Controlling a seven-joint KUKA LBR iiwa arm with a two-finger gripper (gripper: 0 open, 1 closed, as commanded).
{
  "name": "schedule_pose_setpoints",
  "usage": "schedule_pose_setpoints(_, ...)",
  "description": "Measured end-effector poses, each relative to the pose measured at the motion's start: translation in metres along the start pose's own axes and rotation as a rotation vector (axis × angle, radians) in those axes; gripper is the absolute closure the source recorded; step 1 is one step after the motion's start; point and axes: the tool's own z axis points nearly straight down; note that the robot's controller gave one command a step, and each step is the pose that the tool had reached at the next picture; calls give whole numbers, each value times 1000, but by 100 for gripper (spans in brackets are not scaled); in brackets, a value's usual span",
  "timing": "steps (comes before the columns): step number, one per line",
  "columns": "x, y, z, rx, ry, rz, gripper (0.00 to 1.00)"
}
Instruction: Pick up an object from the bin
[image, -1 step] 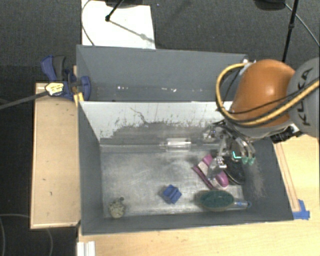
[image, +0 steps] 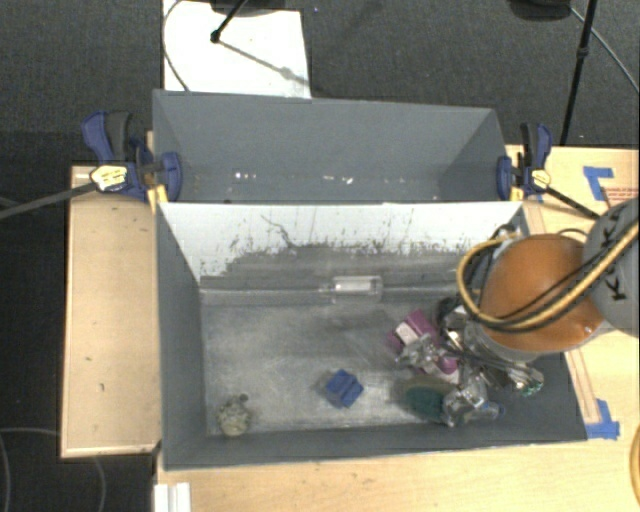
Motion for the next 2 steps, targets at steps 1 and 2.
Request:
schedule_pose_setpoints(1,-3,8,1,-12,-1,-284,0)
schedule_pose_setpoints(2,-2,9,-1,-14,2,-341,0)
